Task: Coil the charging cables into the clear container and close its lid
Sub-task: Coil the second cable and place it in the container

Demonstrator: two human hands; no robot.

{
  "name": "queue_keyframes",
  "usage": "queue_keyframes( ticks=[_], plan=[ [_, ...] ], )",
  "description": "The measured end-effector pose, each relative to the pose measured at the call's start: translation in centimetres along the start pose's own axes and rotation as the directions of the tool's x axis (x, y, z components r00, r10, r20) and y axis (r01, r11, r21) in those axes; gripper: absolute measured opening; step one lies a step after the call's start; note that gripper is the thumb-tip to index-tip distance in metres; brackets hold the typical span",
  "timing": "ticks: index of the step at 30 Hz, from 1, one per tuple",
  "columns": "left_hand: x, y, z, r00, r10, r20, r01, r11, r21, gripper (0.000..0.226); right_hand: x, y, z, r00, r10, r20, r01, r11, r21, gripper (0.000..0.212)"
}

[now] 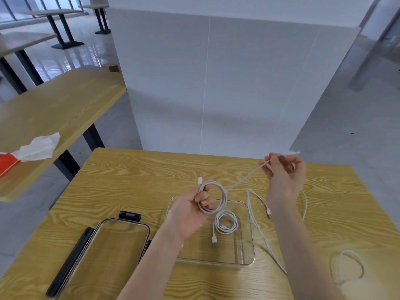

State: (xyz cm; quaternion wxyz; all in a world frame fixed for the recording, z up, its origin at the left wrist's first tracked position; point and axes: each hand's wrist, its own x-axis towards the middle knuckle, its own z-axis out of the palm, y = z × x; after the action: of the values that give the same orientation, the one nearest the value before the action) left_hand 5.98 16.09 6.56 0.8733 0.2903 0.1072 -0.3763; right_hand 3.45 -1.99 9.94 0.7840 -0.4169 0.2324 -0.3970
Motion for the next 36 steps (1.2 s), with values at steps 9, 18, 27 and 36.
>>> queue_keyframes(
  ticks=[9, 18, 27, 36],
  plan=[
    [0.7, 1.4, 0.4, 0.980, 0.162, -0.117, -0.157, 0.986, 0.053, 0.033, -2.8, -2.6, 1.4, 0.704, 0.322, 0.633, 0.466, 0.464, -0.754, 0.022],
    [0.4, 0.9, 2.0, 0.969, 0.235, -0.076, -0.209, 0.945, 0.253, 0.029, -4.5, 1.8, 2.0, 0.708, 0.124, 0.695, 0.661, 0.229, -0.714, 0.009],
    [0.0, -0.1, 1.8, 0.989, 0.141, -0.032, -0.118, 0.916, 0.384, 0.031, -3.6, 3.2, 1.8, 0.698, 0.309, 0.646, 0.630, 0.162, -0.759, 0.037],
    [0.6, -0.9, 1.7, 0.994, 0.088, -0.070, -0.062, 0.948, 0.311, 0.032, -3.1, 2.8, 0.9, 0.746, 0.493, 0.448, 0.049, 0.631, -0.775, 0.017]
  ],
)
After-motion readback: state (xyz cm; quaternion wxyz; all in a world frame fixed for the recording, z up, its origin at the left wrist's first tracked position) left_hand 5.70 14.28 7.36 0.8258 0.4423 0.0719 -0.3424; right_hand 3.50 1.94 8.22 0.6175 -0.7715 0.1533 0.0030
